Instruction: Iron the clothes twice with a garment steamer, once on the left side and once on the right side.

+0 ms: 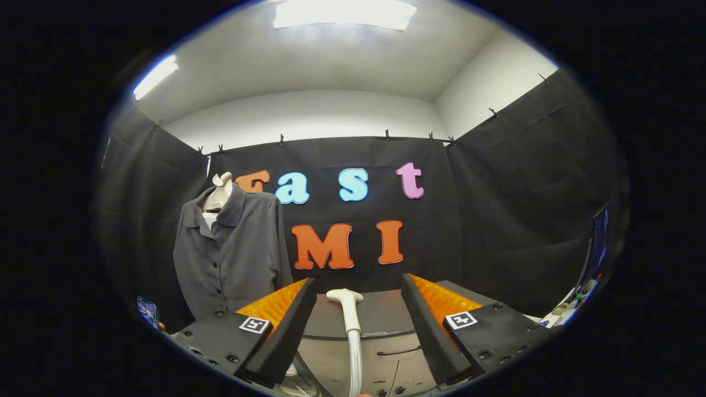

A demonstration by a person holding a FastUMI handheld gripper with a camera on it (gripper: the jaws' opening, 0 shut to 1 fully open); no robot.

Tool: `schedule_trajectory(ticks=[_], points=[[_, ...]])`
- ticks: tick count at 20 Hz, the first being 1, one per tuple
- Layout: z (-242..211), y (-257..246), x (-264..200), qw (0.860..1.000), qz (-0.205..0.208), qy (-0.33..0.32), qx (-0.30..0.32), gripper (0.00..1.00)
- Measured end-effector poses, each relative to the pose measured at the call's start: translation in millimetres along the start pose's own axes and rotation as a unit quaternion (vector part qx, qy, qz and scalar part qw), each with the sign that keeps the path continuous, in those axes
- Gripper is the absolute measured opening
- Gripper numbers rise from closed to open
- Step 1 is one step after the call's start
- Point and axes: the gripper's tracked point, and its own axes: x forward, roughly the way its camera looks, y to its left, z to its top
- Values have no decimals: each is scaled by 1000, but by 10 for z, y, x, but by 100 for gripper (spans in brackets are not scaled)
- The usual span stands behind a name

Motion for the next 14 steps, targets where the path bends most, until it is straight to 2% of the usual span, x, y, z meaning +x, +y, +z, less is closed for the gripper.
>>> schedule_trajectory(ticks=[14], points=[[-92, 197, 256, 1000, 10, 12, 1, 100]])
